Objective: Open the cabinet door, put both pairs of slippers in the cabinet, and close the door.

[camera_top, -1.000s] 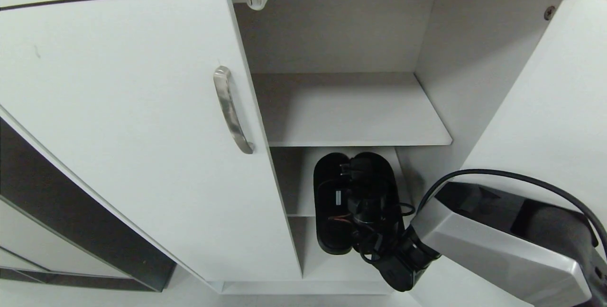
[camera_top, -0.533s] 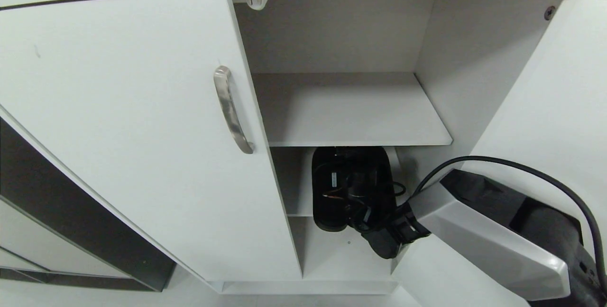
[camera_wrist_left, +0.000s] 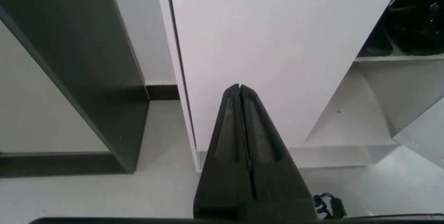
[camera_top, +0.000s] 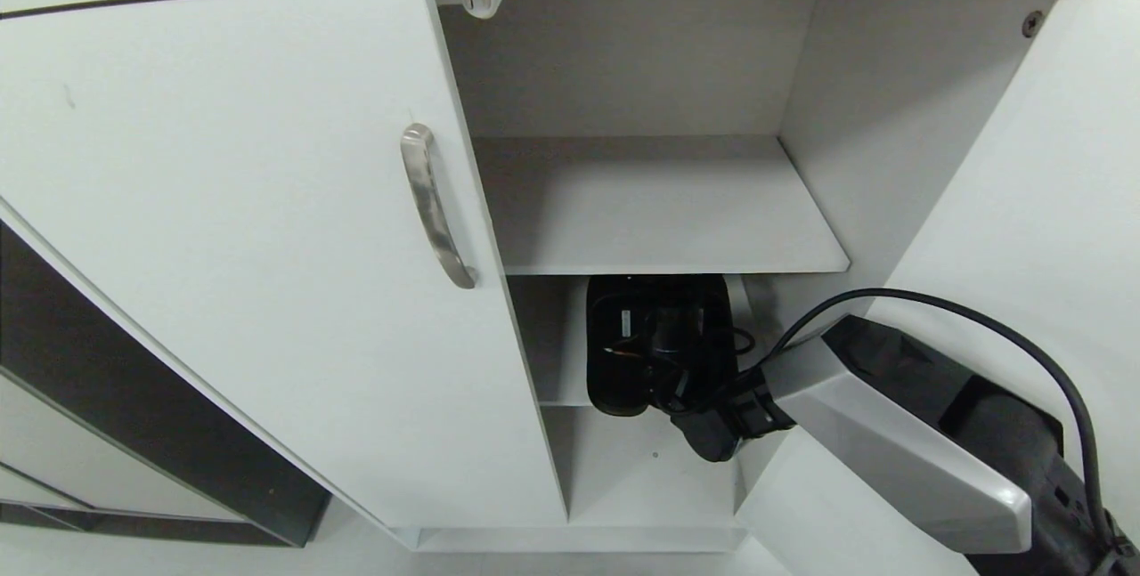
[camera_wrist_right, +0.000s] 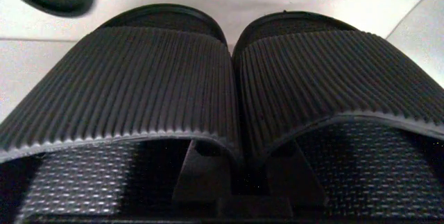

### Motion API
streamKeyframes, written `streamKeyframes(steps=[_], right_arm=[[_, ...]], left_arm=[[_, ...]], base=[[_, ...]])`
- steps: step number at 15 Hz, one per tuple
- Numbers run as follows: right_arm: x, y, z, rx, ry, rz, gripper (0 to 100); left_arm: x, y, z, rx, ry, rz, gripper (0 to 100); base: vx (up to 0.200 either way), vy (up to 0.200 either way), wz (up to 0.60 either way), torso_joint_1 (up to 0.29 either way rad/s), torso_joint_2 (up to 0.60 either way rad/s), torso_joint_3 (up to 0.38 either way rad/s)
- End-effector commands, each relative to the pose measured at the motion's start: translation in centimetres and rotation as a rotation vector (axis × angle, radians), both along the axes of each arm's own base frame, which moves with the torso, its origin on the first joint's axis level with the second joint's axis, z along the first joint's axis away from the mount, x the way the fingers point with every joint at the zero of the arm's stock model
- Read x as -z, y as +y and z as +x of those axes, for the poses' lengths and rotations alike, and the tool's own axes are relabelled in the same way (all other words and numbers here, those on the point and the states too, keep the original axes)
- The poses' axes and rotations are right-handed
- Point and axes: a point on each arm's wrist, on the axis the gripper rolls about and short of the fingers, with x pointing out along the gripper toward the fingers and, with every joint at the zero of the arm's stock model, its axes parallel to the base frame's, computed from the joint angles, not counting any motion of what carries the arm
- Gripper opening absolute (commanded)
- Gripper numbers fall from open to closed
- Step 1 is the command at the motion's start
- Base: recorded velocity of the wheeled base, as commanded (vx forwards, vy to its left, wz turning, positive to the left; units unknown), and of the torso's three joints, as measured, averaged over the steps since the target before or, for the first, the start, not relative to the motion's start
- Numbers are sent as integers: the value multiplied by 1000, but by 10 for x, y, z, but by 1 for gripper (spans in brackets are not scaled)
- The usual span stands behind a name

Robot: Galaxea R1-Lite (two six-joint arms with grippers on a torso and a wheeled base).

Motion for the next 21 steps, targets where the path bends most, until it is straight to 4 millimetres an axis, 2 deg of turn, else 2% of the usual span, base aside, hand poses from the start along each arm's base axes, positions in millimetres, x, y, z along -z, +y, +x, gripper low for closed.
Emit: streamKeyframes(steps=[1,4,5,10,17,18,19,20,21], right_arm=[[7,0,2,3,7,-6,0],[11,-1,4,6,12,-10,0],[12,-1,4,6,13,-11,100],[13,-2,2,6,18,-15,100],[8,-8,-38,-28,10,-9,100],[6,-10,-45,-35,6,-6,100],[-1,-14,-67,-61,1,-2,100],[-1,-16,-76,-72,3,-5,100],[-2,-20,-99,-104,7,-9,100]], left_arm=[[0,0,0,0,1,1,0],[0,0,0,0,1,1,0],[0,0,0,0,1,1,0],[0,0,0,0,1,-1,0],[0,0,0,0,1,-1,0],[0,0,0,0,1,-1,0],[0,0,0,0,1,-1,0],[0,0,0,0,1,1,0],[0,0,0,0,1,-1,0]], base=[[0,0,0,0,0,0],[0,0,0,0,0,0],[0,0,0,0,0,0],[0,0,0,0,0,0],[0,0,0,0,0,0],[0,0,0,0,0,0],[0,0,0,0,0,0],[0,0,0,0,0,0],[0,0,0,0,0,0]])
